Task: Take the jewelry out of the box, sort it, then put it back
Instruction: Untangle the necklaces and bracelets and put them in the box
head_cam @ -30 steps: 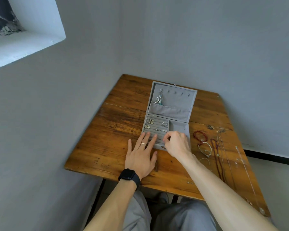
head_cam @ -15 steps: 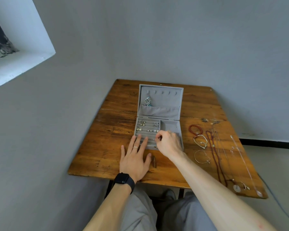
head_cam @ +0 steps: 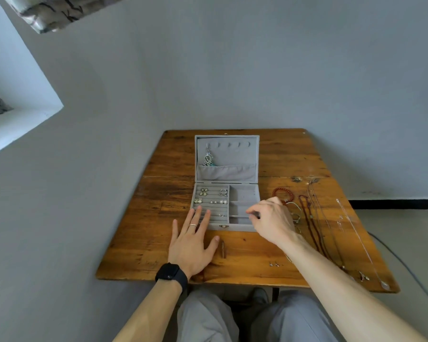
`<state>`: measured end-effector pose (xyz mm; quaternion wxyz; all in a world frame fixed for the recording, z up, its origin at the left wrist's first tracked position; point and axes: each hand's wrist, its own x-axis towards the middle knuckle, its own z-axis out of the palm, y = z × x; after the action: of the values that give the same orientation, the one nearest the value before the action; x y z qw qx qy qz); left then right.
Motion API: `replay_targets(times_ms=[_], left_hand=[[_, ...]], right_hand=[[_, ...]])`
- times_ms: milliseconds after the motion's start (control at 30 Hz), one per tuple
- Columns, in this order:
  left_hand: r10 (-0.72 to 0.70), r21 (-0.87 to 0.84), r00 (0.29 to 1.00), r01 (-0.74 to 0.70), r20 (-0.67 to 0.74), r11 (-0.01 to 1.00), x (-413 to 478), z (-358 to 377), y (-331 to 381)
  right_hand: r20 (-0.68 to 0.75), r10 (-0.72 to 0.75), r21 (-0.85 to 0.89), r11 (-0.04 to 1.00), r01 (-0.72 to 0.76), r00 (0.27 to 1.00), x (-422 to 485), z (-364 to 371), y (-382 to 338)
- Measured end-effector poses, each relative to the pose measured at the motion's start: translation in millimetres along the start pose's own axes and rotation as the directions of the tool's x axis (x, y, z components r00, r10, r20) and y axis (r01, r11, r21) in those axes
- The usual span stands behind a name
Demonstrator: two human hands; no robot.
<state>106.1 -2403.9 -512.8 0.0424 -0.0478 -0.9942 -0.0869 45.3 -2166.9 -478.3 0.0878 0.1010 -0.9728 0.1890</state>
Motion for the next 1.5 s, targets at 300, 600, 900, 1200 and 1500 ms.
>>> replay_targets(times_ms=[300, 600, 900, 1200, 1500], left_hand=[[0.176, -0.016, 0.984, -0.176, -0.035, 0.984, 58, -23, 61], [0.316, -0.007, 0.929, -0.321, 0.191, 0.947, 166, -27, 134], [0.424, 0.226, 0.881, -0.466, 0.21, 0.855, 191, 2, 162], [0.337, -0.046, 0.941, -0.337, -0.01, 0.94, 172, -7, 149], [-0.106, -0.482, 0.991, 0.052, -0.086, 0.875, 140, -36, 79]], right_hand=[[0.02, -0.067, -0.026, 0.997, 0.068, 0.998, -2, 4, -3], [-0.09, -0.058, 0.304, 0.949, 0.083, 0.994, -15, -4, 31], [-0.14, 0.108, 0.084, 0.992, -0.097, 0.984, -21, -16, 107], [-0.108, 0.082, -0.045, 0.995, -0.087, 0.991, -13, -16, 107], [-0.074, 0.158, 0.078, 0.985, -0.152, 0.985, 14, -15, 85]])
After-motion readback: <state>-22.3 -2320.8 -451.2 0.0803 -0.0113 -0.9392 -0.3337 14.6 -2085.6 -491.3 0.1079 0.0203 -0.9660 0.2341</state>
